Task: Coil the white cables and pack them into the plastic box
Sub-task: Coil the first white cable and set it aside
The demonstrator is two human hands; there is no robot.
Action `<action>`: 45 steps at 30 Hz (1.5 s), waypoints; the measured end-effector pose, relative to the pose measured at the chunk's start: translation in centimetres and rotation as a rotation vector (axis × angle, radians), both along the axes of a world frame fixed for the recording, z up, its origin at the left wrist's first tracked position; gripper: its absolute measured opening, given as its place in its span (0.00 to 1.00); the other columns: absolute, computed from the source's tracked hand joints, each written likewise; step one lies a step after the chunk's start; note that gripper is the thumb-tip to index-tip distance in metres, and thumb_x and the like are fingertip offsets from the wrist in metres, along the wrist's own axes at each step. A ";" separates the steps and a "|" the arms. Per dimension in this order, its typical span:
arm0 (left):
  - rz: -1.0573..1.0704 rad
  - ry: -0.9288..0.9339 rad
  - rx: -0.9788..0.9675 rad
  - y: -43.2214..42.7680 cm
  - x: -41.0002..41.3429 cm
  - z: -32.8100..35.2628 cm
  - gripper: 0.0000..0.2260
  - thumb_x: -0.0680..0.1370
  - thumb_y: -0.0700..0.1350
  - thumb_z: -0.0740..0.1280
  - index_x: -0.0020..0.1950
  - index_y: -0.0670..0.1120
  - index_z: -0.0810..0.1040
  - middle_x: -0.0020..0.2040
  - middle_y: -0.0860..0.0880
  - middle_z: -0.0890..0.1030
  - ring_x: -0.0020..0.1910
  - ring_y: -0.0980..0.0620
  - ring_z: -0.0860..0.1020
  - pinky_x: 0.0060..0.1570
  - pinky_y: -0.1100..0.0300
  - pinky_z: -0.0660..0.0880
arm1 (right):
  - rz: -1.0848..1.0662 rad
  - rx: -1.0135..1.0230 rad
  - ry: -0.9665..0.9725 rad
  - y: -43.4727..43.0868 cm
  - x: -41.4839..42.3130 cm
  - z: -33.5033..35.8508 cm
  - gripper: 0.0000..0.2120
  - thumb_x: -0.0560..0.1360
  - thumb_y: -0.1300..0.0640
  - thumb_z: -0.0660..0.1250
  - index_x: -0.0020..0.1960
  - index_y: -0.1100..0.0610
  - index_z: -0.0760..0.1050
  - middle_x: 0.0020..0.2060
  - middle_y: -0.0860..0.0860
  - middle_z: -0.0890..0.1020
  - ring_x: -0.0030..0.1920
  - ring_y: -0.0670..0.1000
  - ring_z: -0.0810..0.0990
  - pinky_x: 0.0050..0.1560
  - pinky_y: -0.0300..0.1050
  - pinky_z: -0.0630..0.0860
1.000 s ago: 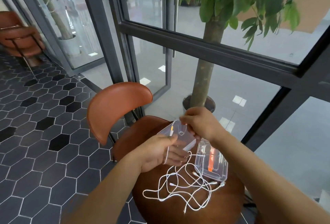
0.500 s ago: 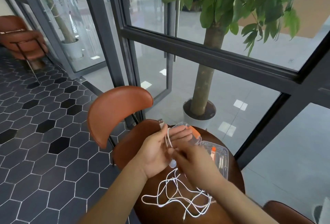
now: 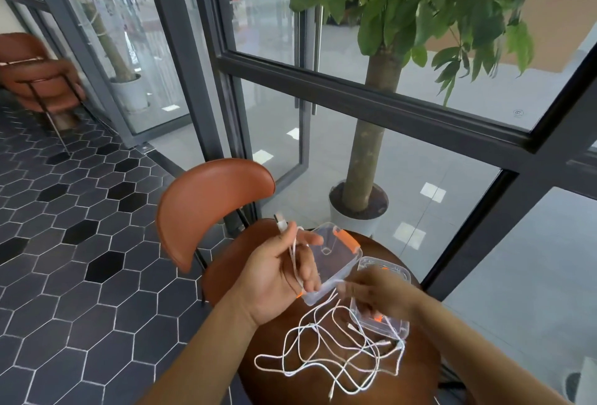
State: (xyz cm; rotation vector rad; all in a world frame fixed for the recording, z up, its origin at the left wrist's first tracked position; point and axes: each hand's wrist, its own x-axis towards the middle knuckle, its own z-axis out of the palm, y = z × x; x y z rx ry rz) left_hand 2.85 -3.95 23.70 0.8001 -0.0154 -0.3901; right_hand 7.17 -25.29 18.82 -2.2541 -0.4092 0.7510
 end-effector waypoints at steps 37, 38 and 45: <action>-0.503 0.098 0.436 0.4 -0.4 -1.1 0.24 0.84 0.55 0.52 0.59 0.38 0.80 0.45 0.37 0.86 0.32 0.48 0.85 0.31 0.61 0.79 | -0.015 0.041 -0.148 1.9 2.0 4.4 0.07 0.72 0.64 0.71 0.47 0.55 0.82 0.40 0.54 0.85 0.41 0.58 0.85 0.49 0.61 0.83; -0.503 0.085 0.492 0.3 -0.3 -1.3 0.25 0.84 0.56 0.52 0.62 0.39 0.79 0.49 0.35 0.85 0.35 0.47 0.85 0.30 0.61 0.78 | -0.035 0.048 -0.186 2.4 1.9 5.7 0.08 0.71 0.64 0.71 0.46 0.52 0.81 0.40 0.52 0.85 0.40 0.55 0.84 0.48 0.60 0.83; -0.120 0.130 0.312 -1.3 0.6 -0.9 0.26 0.84 0.58 0.50 0.63 0.42 0.79 0.55 0.40 0.85 0.51 0.45 0.84 0.44 0.56 0.78 | -0.081 0.026 -0.548 5.1 -3.1 8.8 0.08 0.76 0.54 0.70 0.56 0.48 0.78 0.43 0.46 0.86 0.42 0.47 0.83 0.45 0.48 0.81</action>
